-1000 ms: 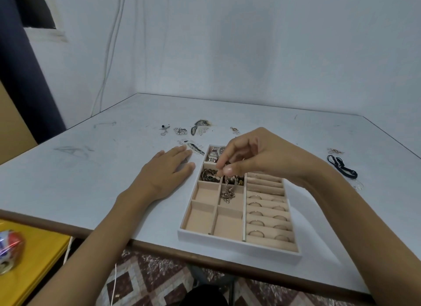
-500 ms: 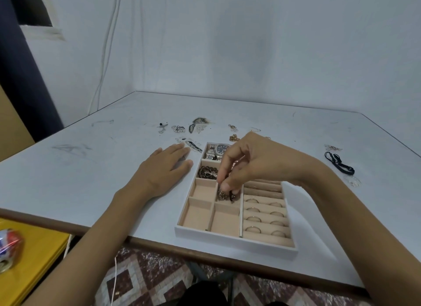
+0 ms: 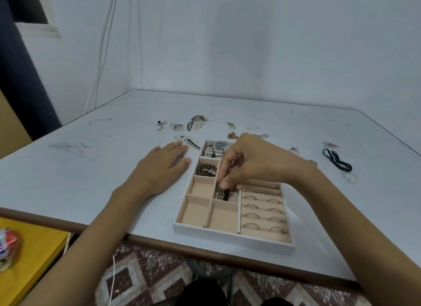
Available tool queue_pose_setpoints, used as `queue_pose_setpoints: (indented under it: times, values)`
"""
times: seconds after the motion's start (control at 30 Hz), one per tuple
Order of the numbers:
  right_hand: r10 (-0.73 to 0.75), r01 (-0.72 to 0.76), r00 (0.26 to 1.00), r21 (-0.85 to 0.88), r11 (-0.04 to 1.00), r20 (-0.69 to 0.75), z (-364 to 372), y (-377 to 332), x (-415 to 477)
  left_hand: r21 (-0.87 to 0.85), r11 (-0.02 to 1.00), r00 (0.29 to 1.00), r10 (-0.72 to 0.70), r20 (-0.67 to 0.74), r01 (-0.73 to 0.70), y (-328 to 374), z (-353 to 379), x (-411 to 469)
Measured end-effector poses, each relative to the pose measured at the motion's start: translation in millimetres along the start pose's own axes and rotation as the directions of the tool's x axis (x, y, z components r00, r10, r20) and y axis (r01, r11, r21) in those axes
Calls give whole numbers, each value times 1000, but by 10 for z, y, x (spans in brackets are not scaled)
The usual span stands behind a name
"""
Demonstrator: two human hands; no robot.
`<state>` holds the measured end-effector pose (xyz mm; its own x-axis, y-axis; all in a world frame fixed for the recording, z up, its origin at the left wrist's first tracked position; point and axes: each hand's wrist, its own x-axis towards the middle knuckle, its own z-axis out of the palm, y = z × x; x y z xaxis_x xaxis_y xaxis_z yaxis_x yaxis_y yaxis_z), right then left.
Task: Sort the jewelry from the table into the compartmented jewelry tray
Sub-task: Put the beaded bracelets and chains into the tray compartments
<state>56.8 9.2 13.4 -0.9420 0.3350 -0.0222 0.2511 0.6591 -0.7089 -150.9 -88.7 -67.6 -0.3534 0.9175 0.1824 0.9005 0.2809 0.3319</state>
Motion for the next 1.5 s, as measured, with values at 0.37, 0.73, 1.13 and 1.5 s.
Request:
queue_pose_setpoints:
  times: [0.37,0.73,1.13,1.5]
  values:
    - [-34,30,999,-116,993,-35,73,-14,33,-5,1000,1000,-2,-7,2,-6,12,0]
    - [-56,54,998,-132,990,-15,-47,66,18,9,1000,1000,-1,9,1,-9,18,16]
    - [401,-380,647,182,907,-649,-1169,1100,-763,-345,938,986,-58,-158,0,586,-263,296]
    - [661,-637,487,286,716,-571,-1195,1490,-899,133,866,876,469,115,-481,2629,289,617]
